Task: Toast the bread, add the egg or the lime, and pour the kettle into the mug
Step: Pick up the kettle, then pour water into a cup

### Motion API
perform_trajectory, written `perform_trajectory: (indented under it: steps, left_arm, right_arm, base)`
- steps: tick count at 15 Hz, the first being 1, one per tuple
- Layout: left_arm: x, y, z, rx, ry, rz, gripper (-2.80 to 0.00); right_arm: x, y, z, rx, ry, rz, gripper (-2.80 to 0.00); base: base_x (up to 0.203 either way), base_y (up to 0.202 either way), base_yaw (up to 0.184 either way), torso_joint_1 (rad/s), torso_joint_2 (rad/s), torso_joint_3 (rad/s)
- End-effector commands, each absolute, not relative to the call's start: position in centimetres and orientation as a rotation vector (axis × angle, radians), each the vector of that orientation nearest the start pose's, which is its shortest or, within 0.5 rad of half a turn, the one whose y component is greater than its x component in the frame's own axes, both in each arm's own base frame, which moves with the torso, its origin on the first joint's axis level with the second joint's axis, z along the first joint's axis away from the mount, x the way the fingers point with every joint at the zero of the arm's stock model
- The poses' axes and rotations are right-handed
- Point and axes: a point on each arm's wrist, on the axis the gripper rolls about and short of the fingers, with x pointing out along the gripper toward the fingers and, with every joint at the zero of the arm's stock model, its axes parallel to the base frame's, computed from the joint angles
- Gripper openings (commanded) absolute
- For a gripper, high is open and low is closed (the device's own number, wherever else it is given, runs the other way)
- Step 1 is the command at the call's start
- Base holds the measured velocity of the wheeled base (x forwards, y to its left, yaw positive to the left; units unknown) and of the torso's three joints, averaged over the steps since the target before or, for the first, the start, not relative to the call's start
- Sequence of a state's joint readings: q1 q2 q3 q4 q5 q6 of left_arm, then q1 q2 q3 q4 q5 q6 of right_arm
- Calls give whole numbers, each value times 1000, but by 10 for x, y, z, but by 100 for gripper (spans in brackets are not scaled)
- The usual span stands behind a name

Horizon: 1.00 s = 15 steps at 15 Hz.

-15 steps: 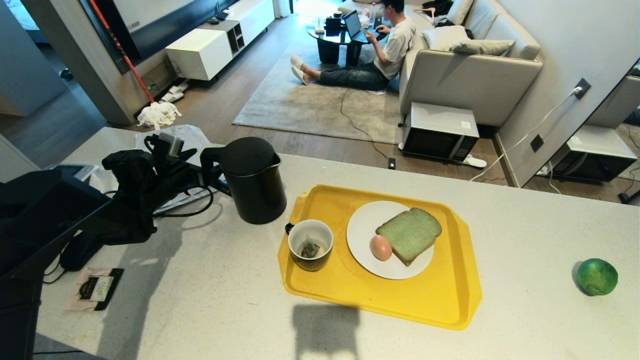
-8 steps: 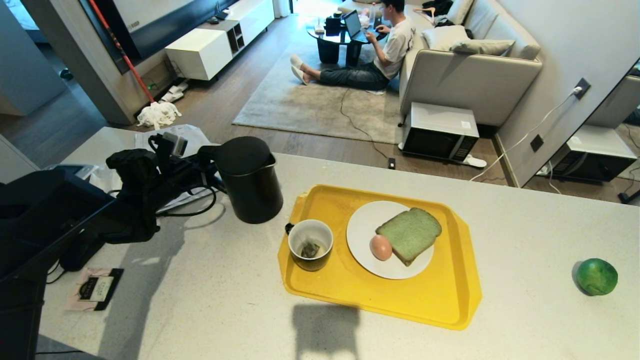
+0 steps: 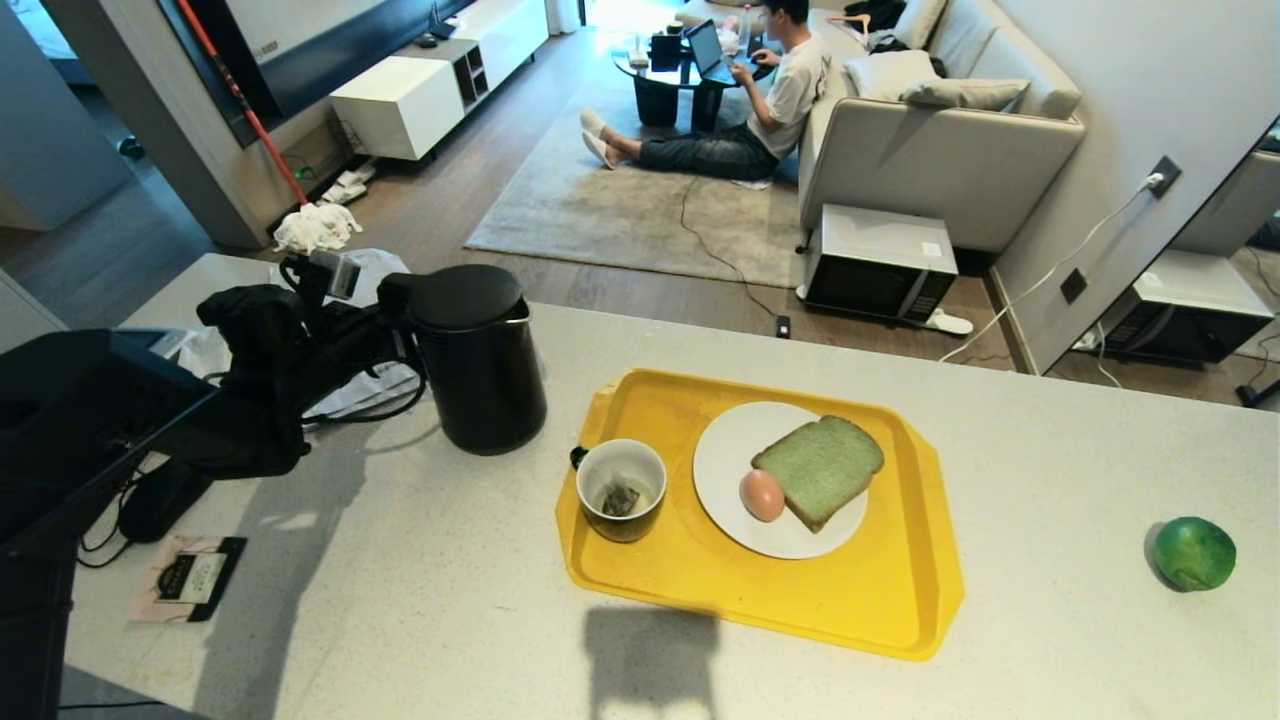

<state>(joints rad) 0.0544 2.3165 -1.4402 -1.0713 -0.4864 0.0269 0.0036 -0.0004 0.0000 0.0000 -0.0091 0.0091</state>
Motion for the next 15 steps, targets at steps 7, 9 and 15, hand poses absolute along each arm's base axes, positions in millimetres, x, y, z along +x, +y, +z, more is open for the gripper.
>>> perform_trajectory:
  steps: [7, 9, 15]
  left_arm:
    - [433, 6, 241, 57, -372, -453, -280]
    - [421, 0, 260, 57, -380, -464, -280]
    - [402, -29, 290, 110, -363, -519, -280]
  right_arm:
    - [-23, 0, 75, 9, 2, -5, -280]
    - [-23, 0, 75, 9, 2, -5, -280]
    - [-23, 0, 75, 9, 2, -5, -280]
  base:
    - [0, 0, 0, 0, 0, 0]
    - [0, 0, 0, 0, 0, 0]
    - [0, 0, 0, 0, 0, 0]
